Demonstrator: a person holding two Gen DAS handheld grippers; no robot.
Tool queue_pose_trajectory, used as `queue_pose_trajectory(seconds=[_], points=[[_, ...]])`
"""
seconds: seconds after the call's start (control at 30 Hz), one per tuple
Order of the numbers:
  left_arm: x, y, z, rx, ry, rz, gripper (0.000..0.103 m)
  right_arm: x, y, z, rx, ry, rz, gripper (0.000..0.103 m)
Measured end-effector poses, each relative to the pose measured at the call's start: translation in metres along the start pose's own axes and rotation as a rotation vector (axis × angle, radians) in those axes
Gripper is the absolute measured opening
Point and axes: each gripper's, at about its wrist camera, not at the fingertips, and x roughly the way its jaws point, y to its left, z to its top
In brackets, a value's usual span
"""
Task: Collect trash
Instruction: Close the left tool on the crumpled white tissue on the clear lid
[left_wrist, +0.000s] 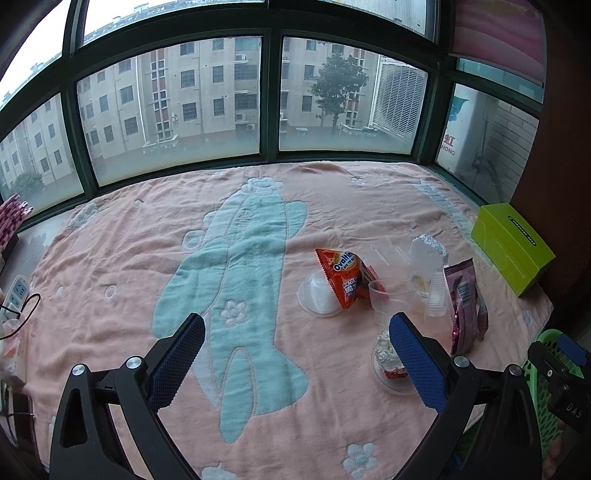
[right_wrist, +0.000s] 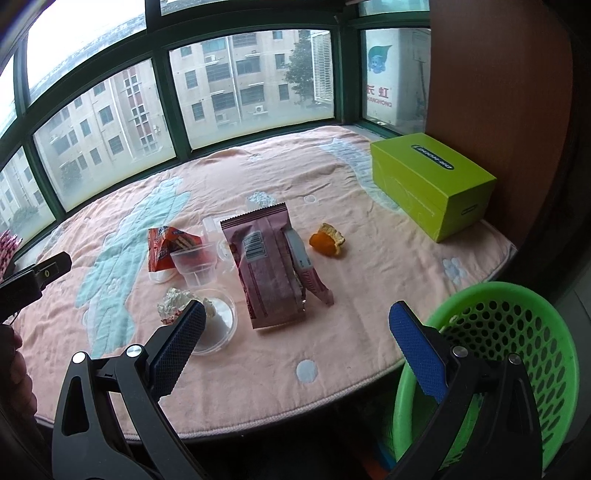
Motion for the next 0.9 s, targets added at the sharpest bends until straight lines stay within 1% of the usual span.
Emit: queue_pose_trajectory(seconds=[0.07,0.23,0.3,0.43,0.57,0.73,0.9], points=[[0.003,0.003,0.0,-0.002,0.006,-0.003,0.097,0.009,-0.001,0.005,-0.001,0.016,0.045,0.098],[0.01,0.009,-0.001,-0.004,0.016,0.001,0.097,0.033,0.001,0.021,-0.048,0.046,0.077,0.098],[0.012,0.011,-0.002,-0.002,0.02,0.0,0.097,0.044,0.002,0.027,-0.055,0.064,0.108,0.098],[0.016,0.013,-0.004,0.004,0.027,-0.009,0.097,0.066,0.007,0.038,-0.097,0.099,0.143,0.098],[0.021,0.015,-0.006,0.007,0.044,-0.032,0.097,0.086,0.015,0.042,-0.181,0.12,0.132,0.098],[0.025,0.011,-0.01,0.035,0.05,-0.068,0.097,0.109,0.013,0.046,-0.194,0.148,0.15,0.098],[0.032,0.0,-0.015,0.085,0.07,-0.111,0.097,0.129,0.01,0.048,-0.198,0.179,0.16,0.098]])
